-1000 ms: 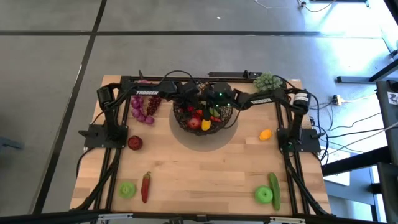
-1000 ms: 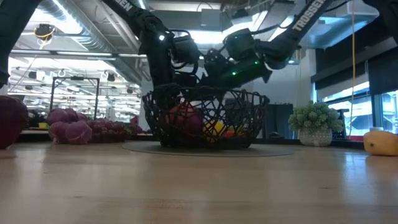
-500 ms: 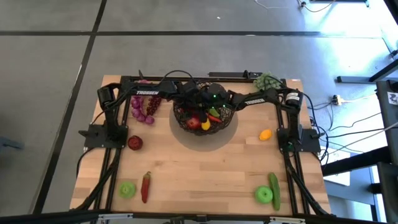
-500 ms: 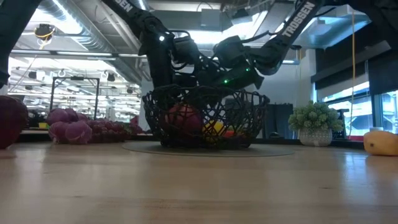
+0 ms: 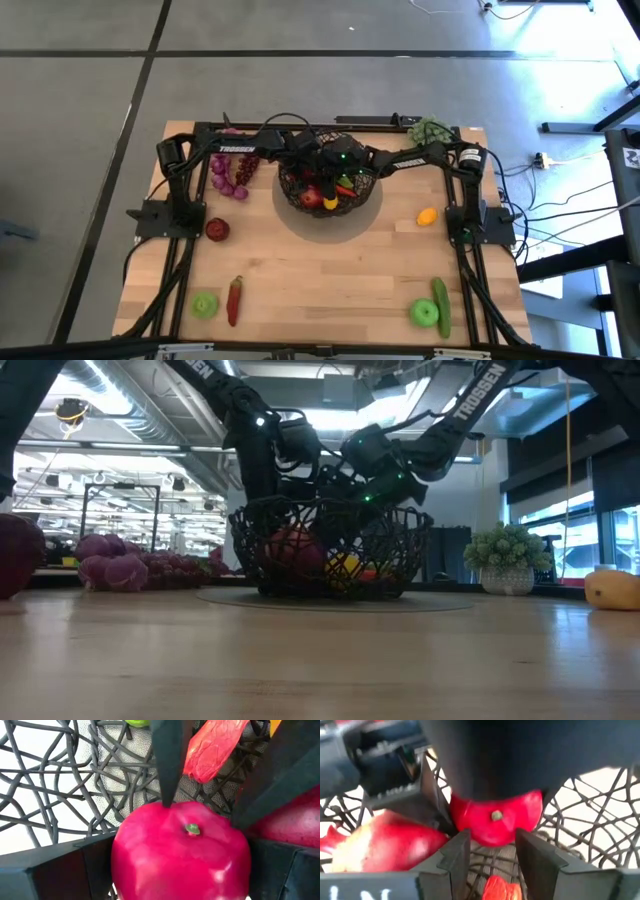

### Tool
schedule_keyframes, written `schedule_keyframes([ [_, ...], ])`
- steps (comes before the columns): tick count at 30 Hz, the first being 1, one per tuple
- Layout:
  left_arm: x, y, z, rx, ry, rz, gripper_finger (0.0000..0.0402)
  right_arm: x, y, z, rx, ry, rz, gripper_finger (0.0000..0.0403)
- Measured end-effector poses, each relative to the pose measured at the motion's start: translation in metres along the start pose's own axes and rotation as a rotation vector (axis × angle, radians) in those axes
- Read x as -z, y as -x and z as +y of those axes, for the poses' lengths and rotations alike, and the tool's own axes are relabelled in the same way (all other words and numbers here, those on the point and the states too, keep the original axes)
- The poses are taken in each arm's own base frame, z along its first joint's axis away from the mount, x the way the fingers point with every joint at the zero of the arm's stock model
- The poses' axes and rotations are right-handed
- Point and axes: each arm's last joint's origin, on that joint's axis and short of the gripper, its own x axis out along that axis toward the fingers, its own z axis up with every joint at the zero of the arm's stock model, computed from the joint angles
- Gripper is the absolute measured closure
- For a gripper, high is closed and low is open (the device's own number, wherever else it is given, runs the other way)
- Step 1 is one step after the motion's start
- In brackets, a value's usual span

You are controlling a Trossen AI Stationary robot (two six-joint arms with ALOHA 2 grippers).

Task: Build produce basket
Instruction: Put the tomato into the wire basket

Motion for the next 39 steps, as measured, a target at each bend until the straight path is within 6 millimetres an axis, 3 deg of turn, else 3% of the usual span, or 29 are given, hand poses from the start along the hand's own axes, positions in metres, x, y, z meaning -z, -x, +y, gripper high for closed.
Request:
schedule_keyframes([
  [13,0.002,0.001,-0.001,0.008,-0.022,0.026,0.0088,-0.016,0.002,0.003,-0.018,0.017,-0.160,0.0248],
  [33,0.000,0.000,0.000,0.004,-0.102,-0.005,0.0088,-0.006,-0.006,0.002,-0.044,0.014,-0.120,0.0248],
  [39,0.001,0.010,-0.001,0.018,-0.125,-0.006,0.0088,-0.001,-0.007,0.002,-0.018,0.001,-0.075,0.0248],
])
